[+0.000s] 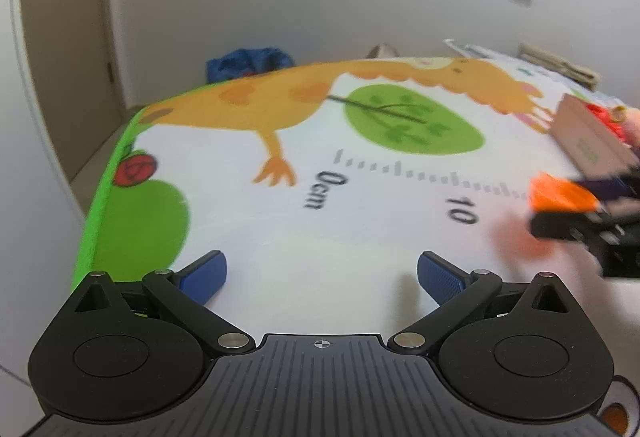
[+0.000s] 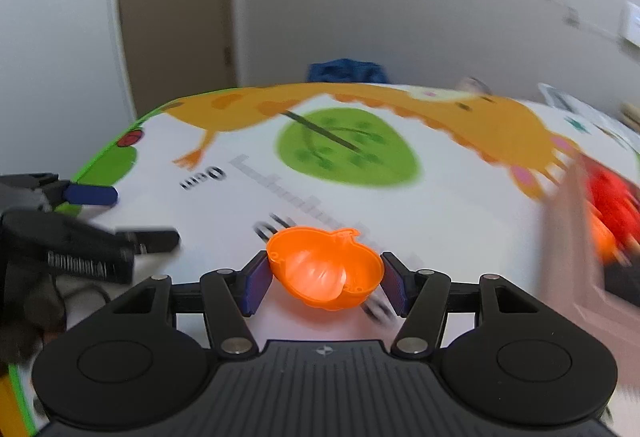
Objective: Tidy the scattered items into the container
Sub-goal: 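Move the right gripper to the second orange shell and grasp it, then carry the orange shell with the right gripper over the pink box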
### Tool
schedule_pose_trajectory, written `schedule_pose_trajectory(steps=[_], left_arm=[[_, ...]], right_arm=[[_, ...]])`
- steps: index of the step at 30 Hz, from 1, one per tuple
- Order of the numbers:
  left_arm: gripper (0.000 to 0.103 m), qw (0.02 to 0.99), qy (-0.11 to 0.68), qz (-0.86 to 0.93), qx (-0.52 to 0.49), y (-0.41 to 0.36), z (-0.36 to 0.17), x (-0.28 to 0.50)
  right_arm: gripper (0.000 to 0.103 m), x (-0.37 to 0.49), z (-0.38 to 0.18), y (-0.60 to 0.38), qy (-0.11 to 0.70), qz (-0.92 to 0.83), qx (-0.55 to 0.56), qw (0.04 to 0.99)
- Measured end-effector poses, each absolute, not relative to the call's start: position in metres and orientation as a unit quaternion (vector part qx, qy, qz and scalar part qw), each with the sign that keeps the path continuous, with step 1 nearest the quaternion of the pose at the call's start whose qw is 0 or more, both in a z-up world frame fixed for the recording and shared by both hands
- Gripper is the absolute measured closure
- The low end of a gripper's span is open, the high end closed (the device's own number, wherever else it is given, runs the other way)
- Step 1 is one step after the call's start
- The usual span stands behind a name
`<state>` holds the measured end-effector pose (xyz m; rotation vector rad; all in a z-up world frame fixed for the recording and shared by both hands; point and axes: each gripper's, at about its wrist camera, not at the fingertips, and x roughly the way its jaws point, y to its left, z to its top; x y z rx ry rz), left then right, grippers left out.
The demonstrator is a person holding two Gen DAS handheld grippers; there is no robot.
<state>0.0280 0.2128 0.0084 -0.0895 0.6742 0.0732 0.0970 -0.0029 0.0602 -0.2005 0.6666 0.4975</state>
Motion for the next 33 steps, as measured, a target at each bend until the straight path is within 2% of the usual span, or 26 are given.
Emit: schedule_pose_trajectory(steps=[5,15,33], left_arm=[[0.000,0.942,0.328,-0.052,-0.040,0.161,0.014,0.023],[0.000,0.942,0.289,-0.164,0.055,0.056,0.027,-0.014],[0.000,0.939,0.276,-0.178,0.105,-0.027,0.043,-0.019]], right_arm=[[0.045,0.066,0.062,-0.061,0.326,0.170,-0.045,0.929],[0.044,0.014,0.070,-0.135,0.294,0.099,0.000,0.951],[0.044,-0.018,0.081,-0.191,0.246,0.068,0.067,0.964]])
